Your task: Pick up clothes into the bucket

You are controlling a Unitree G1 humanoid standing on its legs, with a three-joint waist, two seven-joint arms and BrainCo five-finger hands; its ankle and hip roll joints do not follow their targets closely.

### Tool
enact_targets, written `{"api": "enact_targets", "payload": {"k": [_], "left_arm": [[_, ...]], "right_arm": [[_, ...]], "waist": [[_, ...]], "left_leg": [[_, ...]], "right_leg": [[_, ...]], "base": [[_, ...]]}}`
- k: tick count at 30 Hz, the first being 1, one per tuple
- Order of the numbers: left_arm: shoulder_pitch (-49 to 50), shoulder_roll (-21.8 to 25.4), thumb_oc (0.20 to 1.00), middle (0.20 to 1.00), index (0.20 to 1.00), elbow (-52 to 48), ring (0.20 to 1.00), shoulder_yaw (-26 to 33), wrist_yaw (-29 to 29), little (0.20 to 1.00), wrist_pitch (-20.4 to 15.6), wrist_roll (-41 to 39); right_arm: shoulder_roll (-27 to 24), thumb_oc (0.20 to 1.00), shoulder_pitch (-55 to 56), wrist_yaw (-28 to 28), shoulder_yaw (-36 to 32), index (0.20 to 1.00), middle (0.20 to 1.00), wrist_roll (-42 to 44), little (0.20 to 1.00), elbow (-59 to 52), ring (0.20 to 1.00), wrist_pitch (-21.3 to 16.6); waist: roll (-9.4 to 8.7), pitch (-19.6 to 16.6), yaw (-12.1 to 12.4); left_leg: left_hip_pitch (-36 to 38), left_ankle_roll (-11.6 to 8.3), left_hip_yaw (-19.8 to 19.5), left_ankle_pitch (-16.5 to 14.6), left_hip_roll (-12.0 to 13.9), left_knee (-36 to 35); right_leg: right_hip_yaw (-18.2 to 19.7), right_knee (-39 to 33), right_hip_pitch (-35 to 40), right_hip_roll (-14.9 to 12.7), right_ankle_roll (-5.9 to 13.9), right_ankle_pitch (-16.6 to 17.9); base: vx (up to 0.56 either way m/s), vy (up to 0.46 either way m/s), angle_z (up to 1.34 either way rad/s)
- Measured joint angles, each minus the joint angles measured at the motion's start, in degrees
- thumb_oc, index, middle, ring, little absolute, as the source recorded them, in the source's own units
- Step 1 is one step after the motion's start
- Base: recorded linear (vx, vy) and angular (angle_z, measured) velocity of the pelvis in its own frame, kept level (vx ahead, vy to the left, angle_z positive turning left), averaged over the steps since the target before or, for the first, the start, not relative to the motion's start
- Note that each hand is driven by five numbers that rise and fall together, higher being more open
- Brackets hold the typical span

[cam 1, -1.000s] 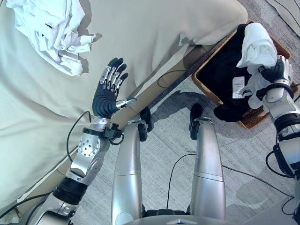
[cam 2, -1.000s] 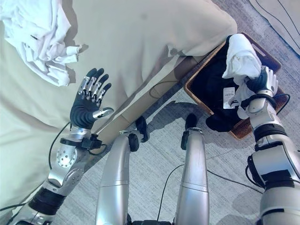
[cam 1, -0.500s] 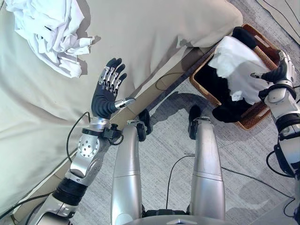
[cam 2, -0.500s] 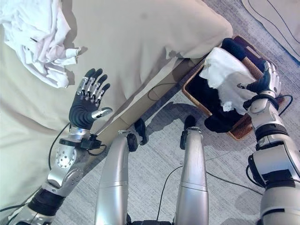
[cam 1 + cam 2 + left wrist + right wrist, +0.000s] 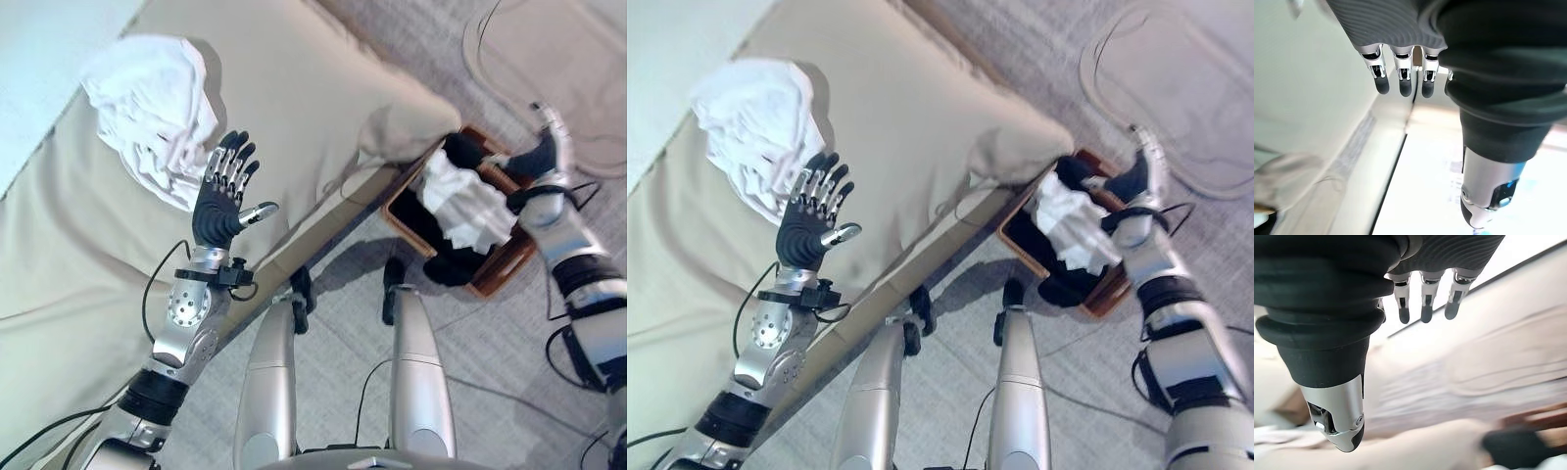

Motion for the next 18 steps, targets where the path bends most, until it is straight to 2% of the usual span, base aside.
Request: {"api": "enact_targets", "payload": {"k": [4,5,7,10,12,13,15,18], "left_arm": [[1.18,-0.32,1.0,1.0,1.0,4.26,1.0,0.68,0.86,1.0,-0.06,2.11],[2.76,-0.21,1.0,1.0,1.0,4.92,1.0,0.7,1.26,1.0,-0.07,2.3],[2.71,-0.95,1.0,1.0,1.0,8.87,1.0,1.11,1.14,1.0,0.15,5.12],[5.12,-0.64,1.0,1.0,1.0,11.08,1.0,1.34,1.11,1.0,0.9,6.59],[7.46,-1.45,1.0,1.0,1.0,13.6,1.0,3.0,1.42,1.0,1.09,8.92],[7.49,-1.44,1.0,1.0,1.0,14.04,1.0,3.03,1.45,1.0,1.22,9.04],[7.61,-2.17,1.0,1.0,1.0,14.52,1.0,3.24,1.81,1.0,1.81,12.28],[9.03,-4.2,1.0,1.0,1.0,14.47,1.0,4.7,1.86,1.0,2.39,14.74]], "right_arm": [[4.13,1.0,8.44,-0.03,-2.68,1.0,1.0,-1.29,1.0,-4.12,1.0,-1.06],[4.78,1.0,10.35,0.01,-2.66,1.0,1.0,-1.9,1.0,-4.21,1.0,-1.1],[7.33,1.0,14.18,0.45,-5.65,1.0,1.0,-2.04,1.0,-6.88,1.0,-1.09],[10.17,1.0,19.52,1.14,-7.11,1.0,1.0,-2.03,1.0,-11.29,1.0,-1.91],[15.16,1.0,22.72,2.09,-9.53,1.0,1.0,0.68,1.0,-12.18,1.0,-3.22],[15.87,1.0,23.16,2.41,-9.56,1.0,1.0,1.39,1.0,-11.67,1.0,-3.43],[19.17,1.0,25.39,4.56,-10.62,1.0,1.0,6.11,1.0,-11.25,1.0,-4.13],[23.14,1.0,28.53,7.92,-11.32,1.0,1.0,13.03,1.0,-11.11,1.0,-4.54]], "waist": [[-0.38,-0.4,0.51],[-0.47,-2.42,0.89],[-0.45,-2.53,1.75],[-0.69,-3.24,2.28],[-0.68,-6.64,2.48],[-0.79,-7.17,2.59],[-0.96,-7.8,3.8],[-1.58,-9.2,4.3]], "left_leg": [[8.82,-1.27,-3.19,4.29,-0.25,-9.16],[9.82,-1.29,-4.01,4.52,0.05,-11.21],[15.46,-1.8,-5.98,7.37,0.18,-16.69],[22.73,-1.45,-7.43,7.79,0.62,-20.6],[25.86,-1.5,-8.75,8.2,0.53,-23.5],[26.33,-1.5,-8.98,8.24,0.5,-23.83],[28.91,-1.64,-10.12,8.37,0.11,-24.69],[31.85,-1.64,-10.9,8.37,-0.37,-25.43]], "right_leg": [[-4.45,-6.51,9.59,-0.08,-0.47,0.88],[-5.58,-7.86,10.8,0.09,-0.52,0.72],[-8.66,-11.39,17.07,0.37,-0.56,1.26],[-11.03,-15.69,25.31,1.11,-0.5,1.18],[-12.88,-19.02,29.82,1.35,-0.14,1.13],[-13.2,-19.43,30.45,1.46,-0.1,1.18],[-14.77,-22.01,34.83,1.72,0.42,1.69],[-16.33,-25.52,39.61,1.8,0.96,2.46]], "base": [[0.09,-0.081,0.38],[0.2,-0.097,0.33],[0.18,-0.052,0.45],[0.17,0.001,0.34],[0.14,0.027,0.31],[0.17,0.034,0.31],[0.18,0.046,0.29],[0.12,0.057,0.22]]}}
